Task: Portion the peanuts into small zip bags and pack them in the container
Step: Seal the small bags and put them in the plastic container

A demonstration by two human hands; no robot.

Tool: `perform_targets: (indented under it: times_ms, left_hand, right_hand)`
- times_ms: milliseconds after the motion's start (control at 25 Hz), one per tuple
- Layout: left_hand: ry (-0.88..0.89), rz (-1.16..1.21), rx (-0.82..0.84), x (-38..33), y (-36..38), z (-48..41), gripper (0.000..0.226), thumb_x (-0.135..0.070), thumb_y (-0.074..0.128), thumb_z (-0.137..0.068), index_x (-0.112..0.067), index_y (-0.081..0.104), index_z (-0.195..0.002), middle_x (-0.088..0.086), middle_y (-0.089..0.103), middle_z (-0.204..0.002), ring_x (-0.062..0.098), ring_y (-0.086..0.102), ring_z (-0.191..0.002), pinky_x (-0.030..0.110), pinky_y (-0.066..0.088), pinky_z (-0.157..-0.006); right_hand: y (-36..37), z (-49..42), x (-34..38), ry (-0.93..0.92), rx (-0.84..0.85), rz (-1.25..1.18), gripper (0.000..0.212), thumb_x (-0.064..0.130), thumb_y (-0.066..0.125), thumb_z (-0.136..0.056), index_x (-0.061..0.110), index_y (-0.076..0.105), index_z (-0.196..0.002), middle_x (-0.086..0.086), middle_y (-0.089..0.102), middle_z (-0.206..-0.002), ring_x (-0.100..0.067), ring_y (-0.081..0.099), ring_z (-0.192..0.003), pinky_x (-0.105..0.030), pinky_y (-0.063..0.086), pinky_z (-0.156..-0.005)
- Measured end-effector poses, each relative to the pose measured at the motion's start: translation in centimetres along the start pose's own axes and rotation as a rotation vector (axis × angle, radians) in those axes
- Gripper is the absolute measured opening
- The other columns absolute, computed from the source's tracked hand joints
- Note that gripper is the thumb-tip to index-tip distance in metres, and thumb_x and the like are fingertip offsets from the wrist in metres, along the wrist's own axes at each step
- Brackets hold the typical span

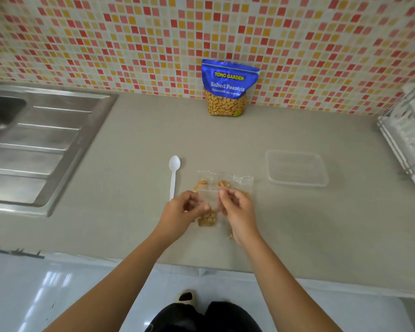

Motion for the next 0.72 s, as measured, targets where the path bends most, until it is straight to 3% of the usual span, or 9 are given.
perform_targets:
  times_ms: [160,280,480,600,720]
  left_hand:
    - [0.129,0.092,0.108,-4.2,-0.3,-0.9,0.02,-0.015,0.069,-0.081,-0.015,0.064,-0.101,-0.002,0.069,-0.095,0.004,0.065,-0.089,0.017,0.052,-0.082]
    - [0.231,-0.14,0.203,-6.5,0.4,-1.8,0.015,-0.017,0.071,-0.08,-0.014,0.068,-0.094,-0.009,0.068,-0.082,-0.002,0.062,-0.076,0.009,0.047,-0.075]
    - [0.456,-0.543,0.189,-8.6,1.7,-2.8,0.009,-0.022,0.066,-0.084,-0.014,0.071,-0.085,-0.007,0.056,-0.072,0.003,0.05,-0.065,0.024,0.043,-0.068]
    - [0.576,-0.571,0.201,-9.4,2.4,-2.2,0.012,-0.018,0.063,-0.087,-0.008,0.069,-0.085,-0.001,0.057,-0.075,0.002,0.048,-0.065,0.011,0.037,-0.064]
    - [0.662,-0.61,0.178,-9.6,2.4,-1.8,0.018,-0.019,0.059,-0.087,-0.004,0.067,-0.084,0.007,0.06,-0.077,0.009,0.046,-0.065,0.015,0.034,-0.062]
  right_hand:
    - [-0.3,0.1,1.8,-0.042,0.041,-0.024,0.008,0.014,0.06,-0.09,0.016,0.067,-0.087,-0.006,0.069,-0.079,-0.014,0.063,-0.072,-0.031,0.052,-0.074]
    - [-0.9,0.4,2.4,-0.091,0.005,0.049,0.006,0.015,0.061,-0.089,0.013,0.067,-0.091,-0.012,0.071,-0.087,-0.02,0.067,-0.079,-0.038,0.053,-0.079]
    - [-1.4,1.4,4.0,-0.233,-0.076,0.182,0.016,0.015,0.061,-0.089,0.028,0.062,-0.08,0.006,0.069,-0.076,-0.007,0.067,-0.072,-0.017,0.052,-0.069]
    - [-1.9,2.2,5.0,-0.338,-0.204,0.272,0.018,0.009,0.06,-0.088,0.023,0.061,-0.078,0.012,0.065,-0.072,-0.003,0.062,-0.067,-0.011,0.046,-0.062]
    - [-2.5,2.3,5.8,-0.397,-0.257,0.277,0.015,0.006,0.06,-0.087,0.018,0.063,-0.079,0.013,0.062,-0.07,0.001,0.058,-0.065,-0.009,0.043,-0.059]
Point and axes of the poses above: each hand's wrist, its own z-axis away from the middle knuckle, its own y-axis out of the palm, x = y × z, the point moved 6 cm from there along -z, towards the middle knuckle
